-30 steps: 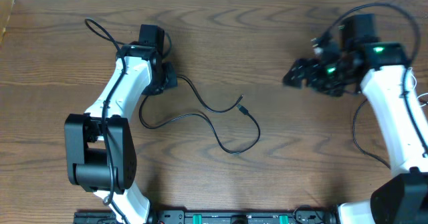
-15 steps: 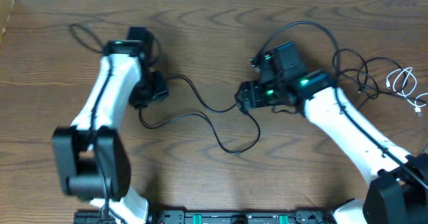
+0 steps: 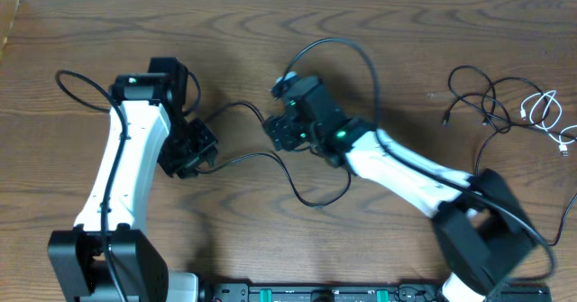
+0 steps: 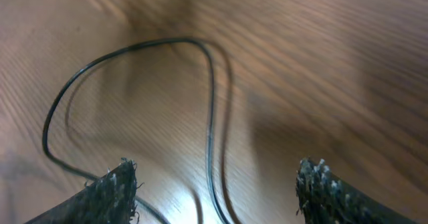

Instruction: Untangle cables

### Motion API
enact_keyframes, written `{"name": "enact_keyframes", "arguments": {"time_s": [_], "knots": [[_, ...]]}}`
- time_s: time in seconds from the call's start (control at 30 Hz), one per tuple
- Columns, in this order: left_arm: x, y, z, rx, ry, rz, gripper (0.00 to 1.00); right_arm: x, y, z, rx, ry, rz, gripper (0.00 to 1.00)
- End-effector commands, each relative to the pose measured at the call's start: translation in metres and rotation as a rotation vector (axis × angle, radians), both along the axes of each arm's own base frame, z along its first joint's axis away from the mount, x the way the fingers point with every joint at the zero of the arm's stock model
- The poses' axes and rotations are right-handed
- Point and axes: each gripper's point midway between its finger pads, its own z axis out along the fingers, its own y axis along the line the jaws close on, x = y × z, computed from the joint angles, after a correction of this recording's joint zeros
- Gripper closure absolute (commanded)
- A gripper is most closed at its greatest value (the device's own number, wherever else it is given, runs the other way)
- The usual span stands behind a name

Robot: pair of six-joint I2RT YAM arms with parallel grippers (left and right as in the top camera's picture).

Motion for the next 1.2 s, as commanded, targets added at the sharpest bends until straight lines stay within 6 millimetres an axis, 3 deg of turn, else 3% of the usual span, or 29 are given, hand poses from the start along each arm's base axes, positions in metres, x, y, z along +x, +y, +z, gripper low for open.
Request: {"name": "enact_keyframes", "arguments": {"time_s": [0.0,0.07,0.3,0.4,0.43,0.57,0.73,1.0,1.07,1.17], "knots": [[-0.013,-0.001,-0.019,0.01,0.067,0.104,0.65,0.002,0.01,-0.027,-0.051,-0.034,0.037,0.25],[-0.016,-0.001,-0.028,0.012,0.077,0.121,0.64,0.003,0.015,-0.042,-0.052,-0.031,0.044,0.24],[0.002,-0.001,-0.058,0.003,-0.021,0.127,0.64,0.004,0.02,-0.097,-0.087,0.006,0.05,0.18],[-0.002,-0.001,-0.067,0.006,-0.016,0.155,0.65,0.001,0.016,-0.108,-0.107,0.028,0.051,0.36],[0.0,-0.001,-0.07,0.005,-0.024,0.154,0.64,-0.001,0.015,-0.109,-0.115,0.037,0.051,0.46],[0.0,-0.002,-0.072,0.004,-0.03,0.152,0.64,-0.004,0.012,-0.099,-0.119,0.043,0.052,0.82],[-0.005,-0.007,-0.074,0.003,-0.013,0.132,0.64,-0.006,0.01,-0.08,-0.113,0.037,0.052,0.98],[0.016,-0.013,-0.085,-0.005,-0.111,0.167,0.58,-0.007,0.014,-0.011,0.003,-0.009,0.086,0.99],[0.02,-0.013,-0.086,-0.007,-0.129,0.184,0.58,-0.017,0.017,-0.002,0.037,0.022,0.119,0.99],[0.031,-0.014,-0.085,-0.013,-0.169,0.192,0.58,-0.032,0.019,-0.005,0.065,0.111,0.143,0.99]]}}
